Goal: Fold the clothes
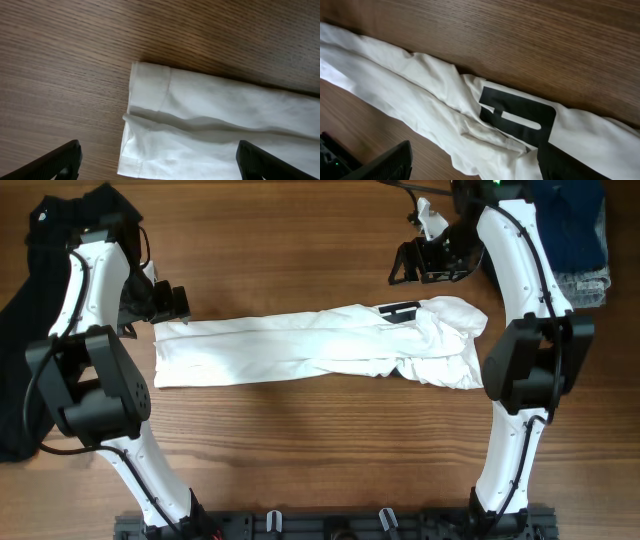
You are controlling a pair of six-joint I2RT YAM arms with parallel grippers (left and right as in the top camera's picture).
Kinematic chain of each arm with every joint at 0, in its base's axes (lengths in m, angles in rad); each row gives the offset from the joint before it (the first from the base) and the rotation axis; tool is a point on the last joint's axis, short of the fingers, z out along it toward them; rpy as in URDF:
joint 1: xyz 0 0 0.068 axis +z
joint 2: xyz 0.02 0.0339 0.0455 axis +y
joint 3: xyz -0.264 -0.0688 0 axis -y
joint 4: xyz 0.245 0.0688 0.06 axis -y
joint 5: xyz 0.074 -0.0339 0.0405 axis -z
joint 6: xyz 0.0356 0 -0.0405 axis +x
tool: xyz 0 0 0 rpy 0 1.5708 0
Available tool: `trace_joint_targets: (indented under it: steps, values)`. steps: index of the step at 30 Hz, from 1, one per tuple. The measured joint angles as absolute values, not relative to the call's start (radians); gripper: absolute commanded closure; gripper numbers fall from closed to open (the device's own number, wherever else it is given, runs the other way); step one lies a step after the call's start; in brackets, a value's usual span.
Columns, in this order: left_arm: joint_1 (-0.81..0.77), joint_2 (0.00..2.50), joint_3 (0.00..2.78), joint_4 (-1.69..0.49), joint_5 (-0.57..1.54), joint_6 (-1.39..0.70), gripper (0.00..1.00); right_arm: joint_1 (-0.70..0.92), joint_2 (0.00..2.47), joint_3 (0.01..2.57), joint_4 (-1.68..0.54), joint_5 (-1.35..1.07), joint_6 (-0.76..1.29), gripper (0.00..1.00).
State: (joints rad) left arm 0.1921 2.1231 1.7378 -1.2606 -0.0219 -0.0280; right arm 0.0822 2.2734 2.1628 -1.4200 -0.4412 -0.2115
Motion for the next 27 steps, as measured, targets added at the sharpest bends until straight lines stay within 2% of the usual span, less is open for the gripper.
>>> trace_joint_targets:
  steps: [9, 13, 15, 18, 27]
  values:
    - [0.194, 2.123, 1.473, -1.105, 0.023, 0.047, 0.02, 0.085, 2.273, 2.163, -1.396, -0.446, -0.212, 0.20]
    - [0.194, 2.079, 1.406, -1.034, 0.021, 0.048, 0.08, 0.085, 2.273, 2.163, -1.393, -0.446, -0.210, 0.20]
    - [0.194, 2.063, 1.381, -1.006, 0.017, 0.048, 0.29, 0.085, 2.273, 2.163, -1.393, -0.446, -0.210, 0.20]
    - [0.195, 2.033, 1.336, -0.926, 0.023, 0.048, 0.96, 0.085, 2.273, 2.163, -1.388, -0.446, -0.198, 0.20]
    - [0.204, 2.010, 1.301, -0.852, 0.105, 0.014, 0.96, 0.085, 2.273, 2.163, -1.367, -0.447, -0.131, 0.26]
